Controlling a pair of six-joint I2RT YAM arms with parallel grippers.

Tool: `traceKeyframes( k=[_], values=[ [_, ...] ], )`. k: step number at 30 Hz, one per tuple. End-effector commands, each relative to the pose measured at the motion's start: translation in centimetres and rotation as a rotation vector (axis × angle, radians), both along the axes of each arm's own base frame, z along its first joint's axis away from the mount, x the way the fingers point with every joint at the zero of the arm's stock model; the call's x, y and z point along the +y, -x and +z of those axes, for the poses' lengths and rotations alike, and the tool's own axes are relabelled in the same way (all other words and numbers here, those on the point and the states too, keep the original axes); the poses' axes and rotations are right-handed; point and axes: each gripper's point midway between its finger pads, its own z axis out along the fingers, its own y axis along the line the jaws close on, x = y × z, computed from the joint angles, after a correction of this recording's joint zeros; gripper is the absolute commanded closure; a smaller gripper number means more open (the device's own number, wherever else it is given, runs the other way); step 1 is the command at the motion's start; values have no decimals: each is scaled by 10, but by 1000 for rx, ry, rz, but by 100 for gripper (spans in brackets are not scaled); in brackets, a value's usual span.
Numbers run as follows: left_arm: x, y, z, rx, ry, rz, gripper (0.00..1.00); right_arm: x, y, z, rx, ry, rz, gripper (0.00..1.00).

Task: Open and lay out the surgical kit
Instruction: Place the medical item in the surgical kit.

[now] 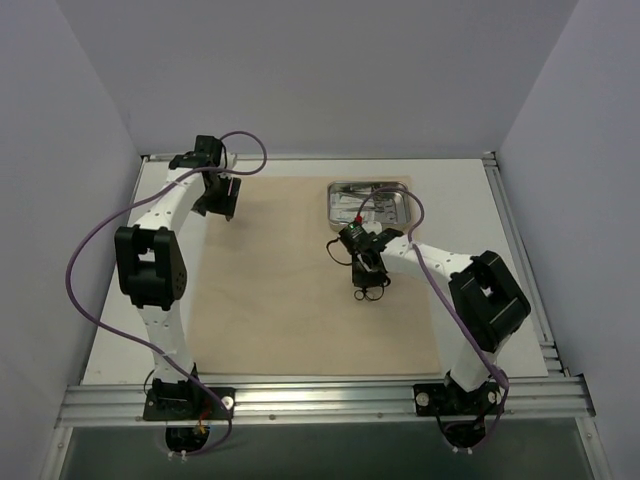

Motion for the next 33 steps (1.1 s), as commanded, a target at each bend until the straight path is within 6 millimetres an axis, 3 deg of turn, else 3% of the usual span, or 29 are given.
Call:
traceKeyframes(
  k=[1,6,16,18,19,20,25,29,33],
  values=[
    [7,-15,36,-116,38,41,27,3,5,-14,-3,6,-46,100],
    [5,-20,30,-107,33,53,26,5,13,-31,11,-9,-79,100],
    [-1,-25,42,-129,26,42,27,8,29,-41,48,55,-6,100],
    [-1,-23,41,-125,26,42,27,9,29,-39,46,51,-8,94],
    [0,-23,40,-125,25,42,27,11,28,-36,38,49,-2,83],
    [-1,-23,40,-125,27,41,27,12,28,-34,32,52,-4,80],
    [-1,-23,38,-120,29,41,27,15,20,-11,0,48,3,71],
    [-1,-24,38,-120,29,40,27,27,3,28,-57,10,11,68],
    [0,-23,38,-118,26,40,27,40,-26,87,-147,-72,-3,61]
  ],
)
